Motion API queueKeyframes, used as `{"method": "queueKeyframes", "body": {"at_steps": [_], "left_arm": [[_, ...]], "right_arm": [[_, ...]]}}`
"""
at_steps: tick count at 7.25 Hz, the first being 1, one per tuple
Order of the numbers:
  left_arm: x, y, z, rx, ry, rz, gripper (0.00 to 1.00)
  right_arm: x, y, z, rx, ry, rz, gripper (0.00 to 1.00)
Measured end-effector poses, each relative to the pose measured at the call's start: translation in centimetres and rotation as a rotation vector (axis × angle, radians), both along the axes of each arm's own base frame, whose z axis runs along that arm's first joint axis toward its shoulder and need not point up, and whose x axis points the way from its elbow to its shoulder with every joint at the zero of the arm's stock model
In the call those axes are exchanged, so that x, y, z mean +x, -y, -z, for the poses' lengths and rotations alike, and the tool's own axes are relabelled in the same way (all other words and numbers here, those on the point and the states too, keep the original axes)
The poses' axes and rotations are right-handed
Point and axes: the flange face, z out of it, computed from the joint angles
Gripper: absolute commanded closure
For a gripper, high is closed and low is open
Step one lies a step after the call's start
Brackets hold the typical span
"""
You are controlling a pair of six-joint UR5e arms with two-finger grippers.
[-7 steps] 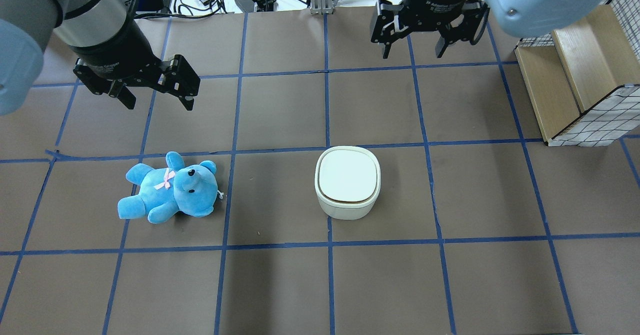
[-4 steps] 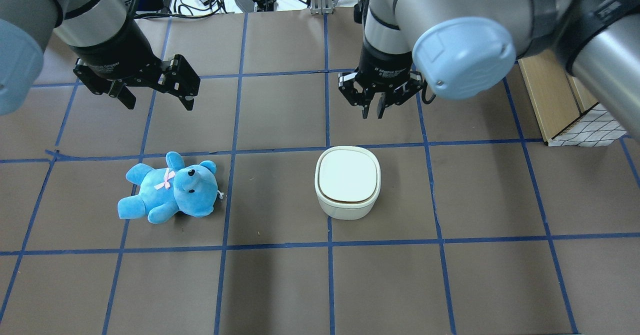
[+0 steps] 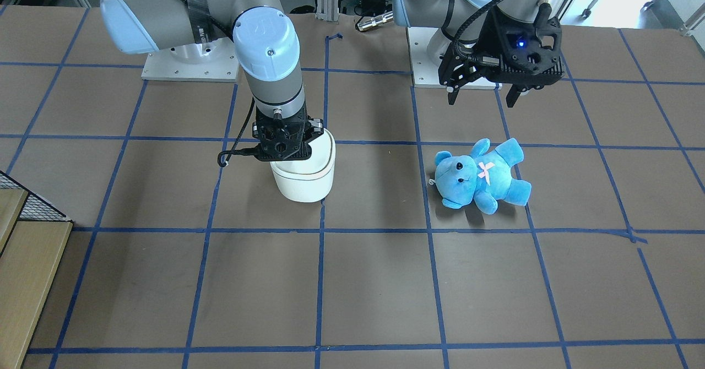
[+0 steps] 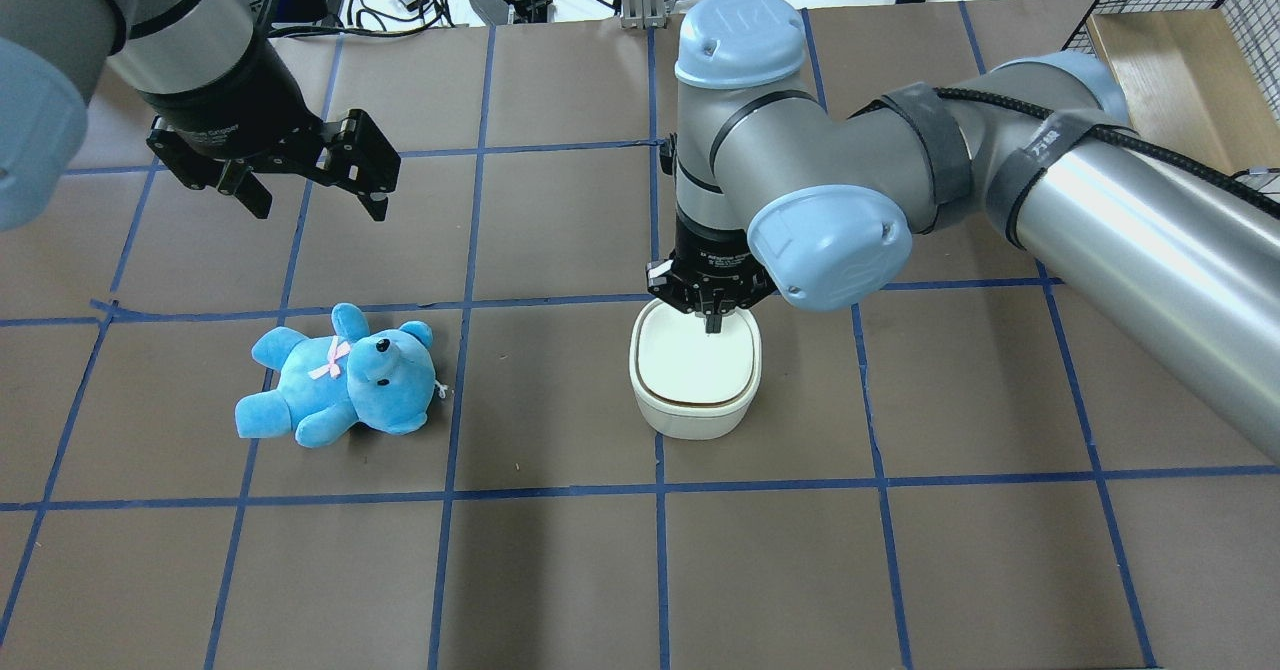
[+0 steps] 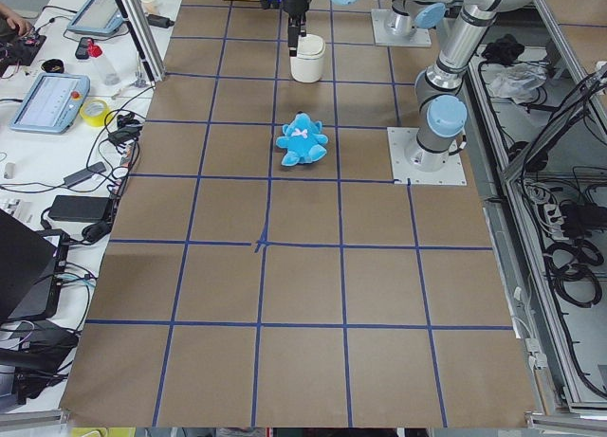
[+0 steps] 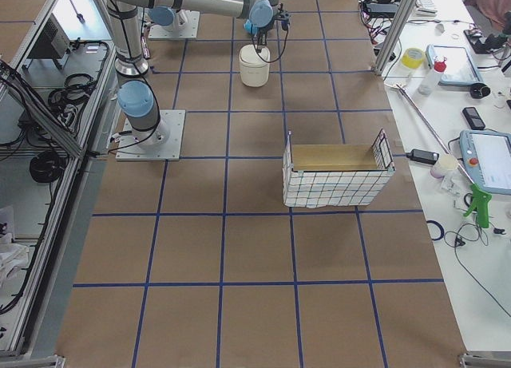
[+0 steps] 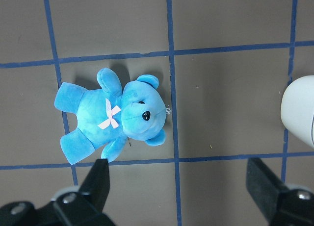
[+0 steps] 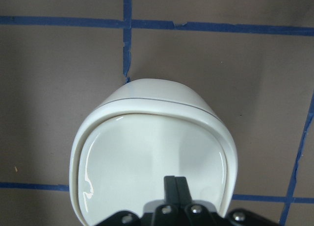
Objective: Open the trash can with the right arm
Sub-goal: 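Move the right gripper down onto the white trash can lid, then press the lid's near edge with the right gripper, tipping it open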
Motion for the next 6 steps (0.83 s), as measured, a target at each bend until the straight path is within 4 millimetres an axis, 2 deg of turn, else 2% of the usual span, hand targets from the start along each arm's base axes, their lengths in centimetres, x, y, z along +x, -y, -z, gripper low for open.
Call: {"method": "queueKeyframes", "body": {"at_steps": [4, 5, 6], "left_arm": [[0.0, 0.0, 0.0, 0.0, 0.0, 0.0, 0.0], [0.0, 0.0, 0.0, 0.0, 0.0, -0.001, 0.0], [0.0, 0.0, 0.0, 0.0, 0.0, -0.001, 0.0]], "right_arm": [[-0.2, -0.9, 2.0, 0.04, -0.016, -0.002, 0.99], [-0.2, -1.0, 2.2, 0.043, -0.016, -0.003, 0.94], [-0.2, -0.9, 2.0, 0.038, -0.014, -0.003, 0.69]]}}
